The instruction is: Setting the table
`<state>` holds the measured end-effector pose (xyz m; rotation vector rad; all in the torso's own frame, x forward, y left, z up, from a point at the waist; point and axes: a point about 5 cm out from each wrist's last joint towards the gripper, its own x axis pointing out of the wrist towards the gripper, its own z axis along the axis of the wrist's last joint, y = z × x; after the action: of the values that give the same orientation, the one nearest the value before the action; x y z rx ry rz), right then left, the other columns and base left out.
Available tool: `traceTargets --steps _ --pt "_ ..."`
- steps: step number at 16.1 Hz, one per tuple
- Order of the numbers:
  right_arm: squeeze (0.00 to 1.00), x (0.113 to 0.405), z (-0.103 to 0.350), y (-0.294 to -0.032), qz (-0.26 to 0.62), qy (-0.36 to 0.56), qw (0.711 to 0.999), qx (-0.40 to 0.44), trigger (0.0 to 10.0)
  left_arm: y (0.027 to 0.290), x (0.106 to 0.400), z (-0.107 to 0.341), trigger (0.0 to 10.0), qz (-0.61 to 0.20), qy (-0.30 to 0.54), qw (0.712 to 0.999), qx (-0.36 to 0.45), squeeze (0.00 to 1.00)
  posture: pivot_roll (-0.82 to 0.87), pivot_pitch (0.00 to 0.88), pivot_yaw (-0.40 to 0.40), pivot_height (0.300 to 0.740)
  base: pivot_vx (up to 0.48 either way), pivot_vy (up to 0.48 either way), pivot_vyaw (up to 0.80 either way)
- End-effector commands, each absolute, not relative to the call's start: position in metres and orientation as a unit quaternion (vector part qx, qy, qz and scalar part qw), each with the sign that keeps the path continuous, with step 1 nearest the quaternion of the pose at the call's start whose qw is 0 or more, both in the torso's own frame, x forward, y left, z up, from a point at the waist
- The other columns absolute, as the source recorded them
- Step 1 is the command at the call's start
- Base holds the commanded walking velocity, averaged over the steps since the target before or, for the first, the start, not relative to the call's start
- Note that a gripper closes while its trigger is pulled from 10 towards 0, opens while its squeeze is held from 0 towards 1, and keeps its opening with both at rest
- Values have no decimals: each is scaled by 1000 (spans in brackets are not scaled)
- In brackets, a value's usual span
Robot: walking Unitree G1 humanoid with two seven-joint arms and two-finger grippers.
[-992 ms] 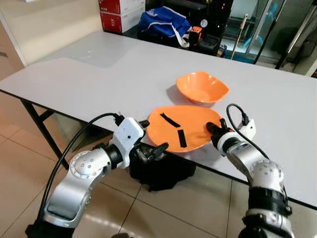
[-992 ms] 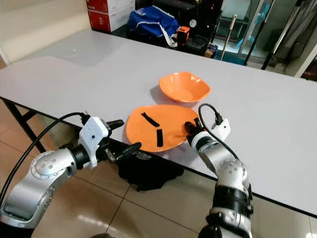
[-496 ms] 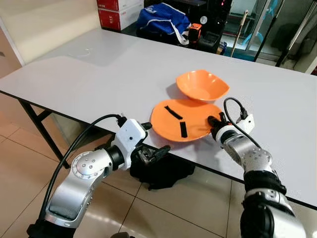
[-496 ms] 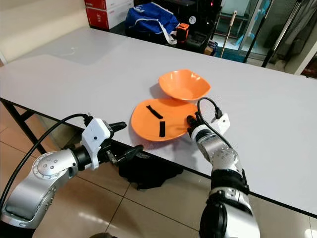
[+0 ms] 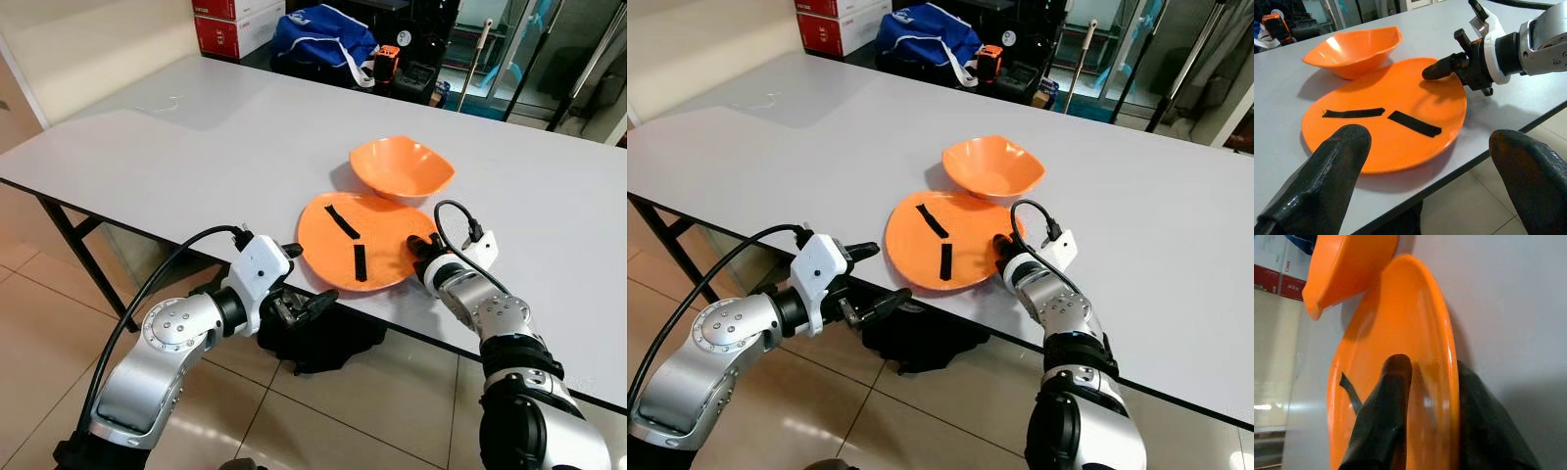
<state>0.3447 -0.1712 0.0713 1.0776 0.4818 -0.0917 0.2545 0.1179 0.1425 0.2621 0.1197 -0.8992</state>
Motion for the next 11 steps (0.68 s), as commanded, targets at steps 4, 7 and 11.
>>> traceTargets --steps 4,7,11 --pt "1000 345 72 -179 -49 241 852 461 10000 115 259 146 10000 -444 53 884 139 0 79 0 -22 740 0 0 0" --pt "1000 345 71 -183 -55 245 866 433 10000 114 259 146 10000 -444 53 883 139 0 63 0 -10 740 0 0 0" --pt "1000 344 68 -183 -56 265 899 345 10000 114 257 145 10000 -445 53 883 141 0 65 0 -13 740 0 0 0"
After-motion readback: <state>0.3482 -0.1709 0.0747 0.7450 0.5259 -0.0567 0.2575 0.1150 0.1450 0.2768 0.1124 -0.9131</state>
